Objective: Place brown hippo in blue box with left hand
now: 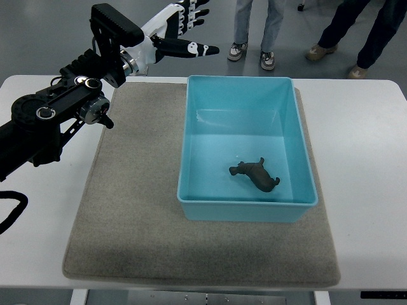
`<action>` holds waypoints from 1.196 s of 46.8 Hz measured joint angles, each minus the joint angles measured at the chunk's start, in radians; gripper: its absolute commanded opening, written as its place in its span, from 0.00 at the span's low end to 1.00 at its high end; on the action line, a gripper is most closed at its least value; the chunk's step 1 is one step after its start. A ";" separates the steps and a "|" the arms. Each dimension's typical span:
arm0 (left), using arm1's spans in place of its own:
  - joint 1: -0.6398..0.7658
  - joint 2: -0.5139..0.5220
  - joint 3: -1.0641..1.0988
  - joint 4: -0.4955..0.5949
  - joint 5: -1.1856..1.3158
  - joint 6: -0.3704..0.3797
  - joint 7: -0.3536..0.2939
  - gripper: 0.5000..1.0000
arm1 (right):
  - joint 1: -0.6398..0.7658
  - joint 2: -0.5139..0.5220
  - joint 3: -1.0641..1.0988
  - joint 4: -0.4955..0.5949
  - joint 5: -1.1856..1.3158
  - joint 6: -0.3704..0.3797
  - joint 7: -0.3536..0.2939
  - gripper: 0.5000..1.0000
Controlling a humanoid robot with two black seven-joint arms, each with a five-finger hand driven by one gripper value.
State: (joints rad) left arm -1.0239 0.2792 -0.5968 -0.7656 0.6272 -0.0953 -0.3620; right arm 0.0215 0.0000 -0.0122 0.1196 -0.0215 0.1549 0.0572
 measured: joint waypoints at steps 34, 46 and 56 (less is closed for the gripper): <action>0.082 0.014 -0.103 0.215 -0.731 -0.022 0.000 0.99 | 0.000 0.000 0.000 0.000 0.000 0.000 0.000 0.87; 0.112 0.012 -0.179 0.214 -0.766 -0.050 0.005 0.99 | 0.000 0.000 0.000 0.000 0.000 0.000 0.000 0.87; 0.157 0.007 -0.183 0.210 -0.769 -0.101 0.009 0.99 | 0.000 0.000 0.000 0.000 0.000 0.000 0.000 0.87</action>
State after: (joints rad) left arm -0.8667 0.2862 -0.7794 -0.5551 -0.1416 -0.1962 -0.3527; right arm 0.0215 0.0000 -0.0123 0.1196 -0.0215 0.1549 0.0572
